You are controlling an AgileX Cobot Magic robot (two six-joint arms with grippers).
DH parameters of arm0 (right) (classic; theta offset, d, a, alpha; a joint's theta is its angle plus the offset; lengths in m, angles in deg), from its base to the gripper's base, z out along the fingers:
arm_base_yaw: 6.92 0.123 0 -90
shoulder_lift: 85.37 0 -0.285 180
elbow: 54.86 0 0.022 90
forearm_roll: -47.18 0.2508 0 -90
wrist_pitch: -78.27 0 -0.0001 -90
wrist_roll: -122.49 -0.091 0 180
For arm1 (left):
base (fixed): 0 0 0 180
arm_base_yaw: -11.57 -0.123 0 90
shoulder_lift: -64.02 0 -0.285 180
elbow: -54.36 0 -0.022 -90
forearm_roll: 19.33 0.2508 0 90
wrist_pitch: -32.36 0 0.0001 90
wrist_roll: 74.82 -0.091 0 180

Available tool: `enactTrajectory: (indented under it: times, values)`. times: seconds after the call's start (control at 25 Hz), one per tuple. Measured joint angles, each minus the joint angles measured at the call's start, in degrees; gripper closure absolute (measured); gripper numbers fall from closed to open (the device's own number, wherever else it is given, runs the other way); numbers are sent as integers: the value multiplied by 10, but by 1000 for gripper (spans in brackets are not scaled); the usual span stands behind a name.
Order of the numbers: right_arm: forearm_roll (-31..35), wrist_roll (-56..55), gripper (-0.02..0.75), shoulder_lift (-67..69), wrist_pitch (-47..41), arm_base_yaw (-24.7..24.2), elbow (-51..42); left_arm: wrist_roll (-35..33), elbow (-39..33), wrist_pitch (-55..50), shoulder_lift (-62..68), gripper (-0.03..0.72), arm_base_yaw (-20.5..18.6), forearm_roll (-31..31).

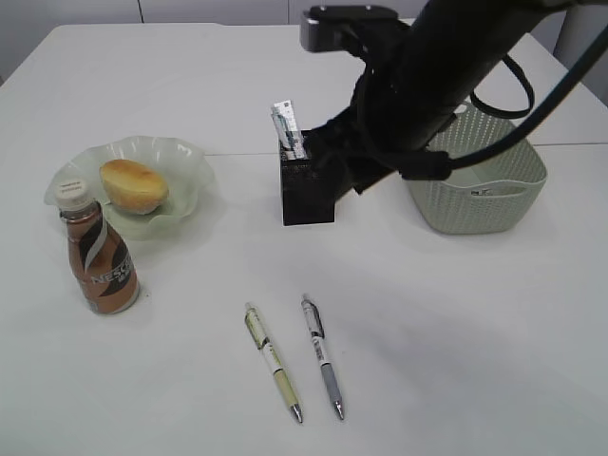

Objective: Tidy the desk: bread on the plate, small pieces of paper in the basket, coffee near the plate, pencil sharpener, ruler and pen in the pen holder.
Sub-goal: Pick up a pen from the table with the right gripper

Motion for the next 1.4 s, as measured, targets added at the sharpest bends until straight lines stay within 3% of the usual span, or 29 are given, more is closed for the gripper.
enactTrajectory:
  times: [0.24, 0.48, 0.72, 0.92, 1.4]
  values:
    - [5, 0, 397, 0, -163, 0, 0, 0, 0, 0, 0, 380, 0, 0]
    - [37, -3, 396, 0, -179, 0, -1, 0, 0, 0, 0, 380, 0, -4]
    - [51, -124, 395, 0, -179, 0, -74, 0, 0, 0, 0, 380, 0, -4]
    - [21, -226, 396, 0, -99, 0, -159, 0, 0, 0, 0, 380, 0, -4]
    - [1, -240, 396, 7, 2, 0, -166, 0, 0, 0, 0, 380, 0, -4]
